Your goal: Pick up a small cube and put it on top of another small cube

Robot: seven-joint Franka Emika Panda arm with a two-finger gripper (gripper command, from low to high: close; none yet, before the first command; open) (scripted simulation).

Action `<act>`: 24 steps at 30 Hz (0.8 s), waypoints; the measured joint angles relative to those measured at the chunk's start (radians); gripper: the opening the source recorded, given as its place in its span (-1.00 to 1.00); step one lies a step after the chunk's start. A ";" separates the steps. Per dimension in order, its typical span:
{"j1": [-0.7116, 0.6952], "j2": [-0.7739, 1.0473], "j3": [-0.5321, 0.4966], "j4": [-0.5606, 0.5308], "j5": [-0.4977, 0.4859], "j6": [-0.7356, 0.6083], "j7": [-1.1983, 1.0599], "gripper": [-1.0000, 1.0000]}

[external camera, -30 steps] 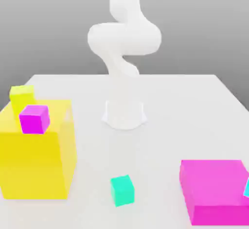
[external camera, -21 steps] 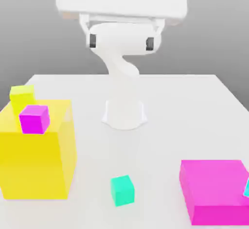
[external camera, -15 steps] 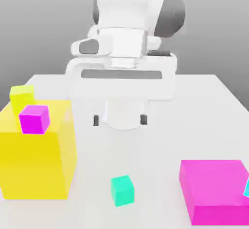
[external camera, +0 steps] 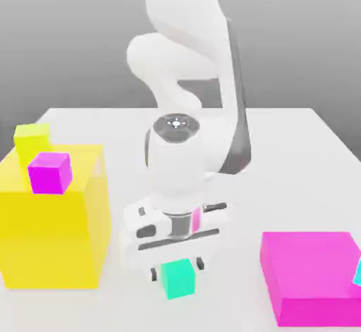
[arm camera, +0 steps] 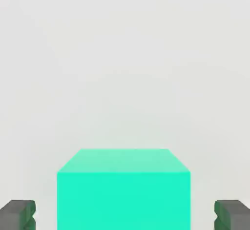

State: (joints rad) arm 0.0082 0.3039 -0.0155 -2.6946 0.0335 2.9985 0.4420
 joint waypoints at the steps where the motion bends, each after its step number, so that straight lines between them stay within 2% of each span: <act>1: 0.000 0.000 0.000 0.000 -0.001 0.000 0.001 -1.00; 5: -0.002 0.003 0.002 0.000 -0.003 0.002 0.002 -1.00; 11: 0.002 -0.189 -0.007 -0.034 -0.023 -0.156 0.017 -1.00; 14: 0.049 -0.208 0.042 0.041 -0.040 -0.249 -0.003 -1.00; 24: 0.265 -0.166 0.238 0.399 -0.076 -0.570 -0.120 -1.00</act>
State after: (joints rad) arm 0.2733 0.1380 0.2226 -2.2958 -0.0429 2.4287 0.3219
